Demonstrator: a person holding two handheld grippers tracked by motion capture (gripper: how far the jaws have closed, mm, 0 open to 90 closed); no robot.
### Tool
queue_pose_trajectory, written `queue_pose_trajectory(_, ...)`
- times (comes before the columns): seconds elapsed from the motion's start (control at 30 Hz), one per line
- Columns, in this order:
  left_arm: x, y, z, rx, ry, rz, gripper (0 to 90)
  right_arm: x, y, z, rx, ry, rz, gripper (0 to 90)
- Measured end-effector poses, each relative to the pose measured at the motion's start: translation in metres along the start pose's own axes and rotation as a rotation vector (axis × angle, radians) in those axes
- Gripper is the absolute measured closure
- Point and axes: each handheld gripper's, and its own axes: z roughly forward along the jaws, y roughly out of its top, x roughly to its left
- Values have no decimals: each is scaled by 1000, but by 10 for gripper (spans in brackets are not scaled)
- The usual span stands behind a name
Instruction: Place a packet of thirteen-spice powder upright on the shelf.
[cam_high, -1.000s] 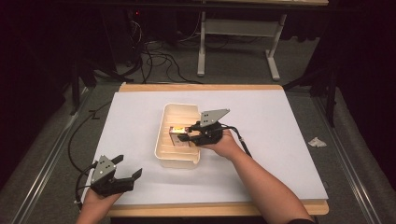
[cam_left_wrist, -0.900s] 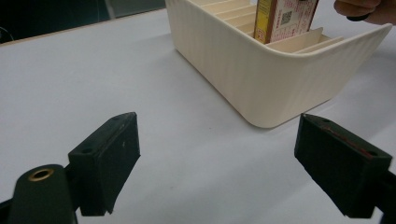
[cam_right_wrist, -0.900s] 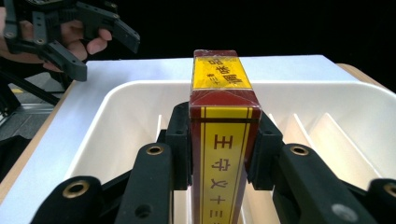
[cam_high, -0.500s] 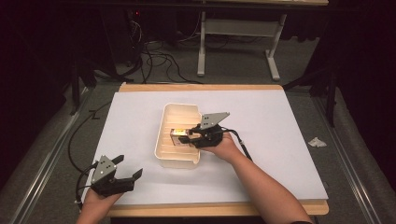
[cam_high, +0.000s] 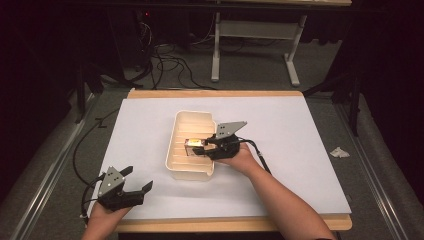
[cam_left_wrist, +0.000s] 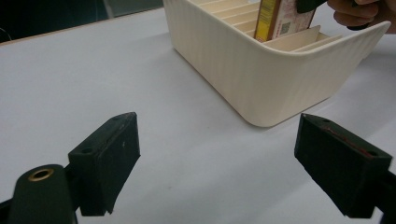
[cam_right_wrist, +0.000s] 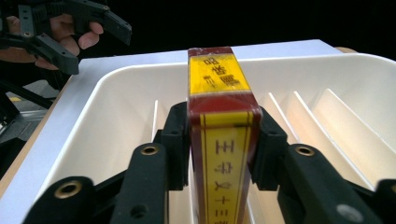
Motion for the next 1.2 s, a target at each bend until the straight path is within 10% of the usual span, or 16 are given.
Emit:
queue_pose_trajectory(0.77,0,0,0,-1,0,-1,149,3,5,-3,-10,-43,10,451)
queue_pose_trajectory(1.2,0,0,0,0,0,-1,148,9,11,-6,-5,-144,22,148)
